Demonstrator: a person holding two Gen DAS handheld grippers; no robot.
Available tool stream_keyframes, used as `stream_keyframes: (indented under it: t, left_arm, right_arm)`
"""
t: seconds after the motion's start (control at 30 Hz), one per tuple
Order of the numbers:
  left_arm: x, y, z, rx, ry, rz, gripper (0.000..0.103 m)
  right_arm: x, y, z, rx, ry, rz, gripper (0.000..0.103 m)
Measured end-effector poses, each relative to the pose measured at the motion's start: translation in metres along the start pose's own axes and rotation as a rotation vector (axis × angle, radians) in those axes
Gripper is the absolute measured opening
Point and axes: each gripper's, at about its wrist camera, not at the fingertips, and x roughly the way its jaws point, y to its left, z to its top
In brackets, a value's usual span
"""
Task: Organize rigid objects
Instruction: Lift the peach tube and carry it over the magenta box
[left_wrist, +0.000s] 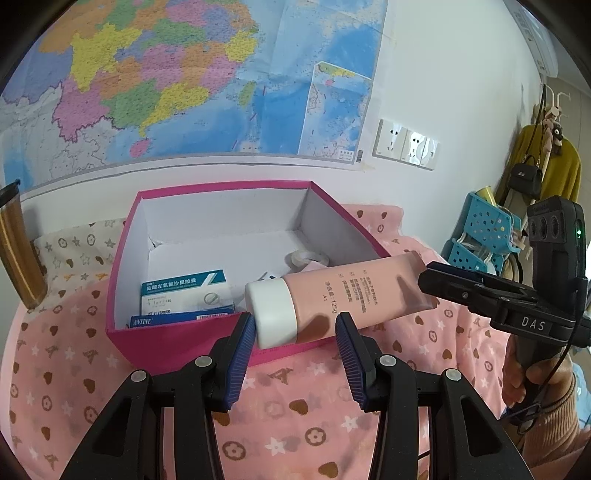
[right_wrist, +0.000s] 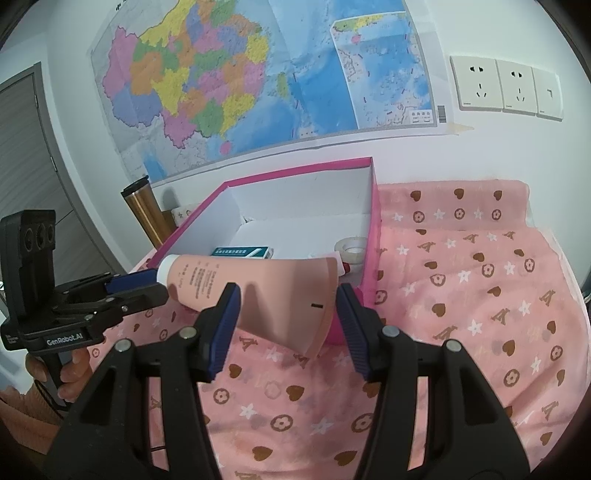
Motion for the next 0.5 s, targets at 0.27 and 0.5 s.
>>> stream_keyframes:
  t: [0.27,0.5]
  left_arm:
    - [0.0009,0.0015,0.0061,0.001,-0.014,0.005,0.045]
    - [0.0016,0.0019,0.0100,0.004,-0.023,0.009,0.045]
  right_arm:
    - [0.0008,-0.0003,0.0008,-0.002,-0.003,-0.002,0.056]
    - [0.0032,-0.0010,0.0046,-0.005,-0.006,0.000,0.056]
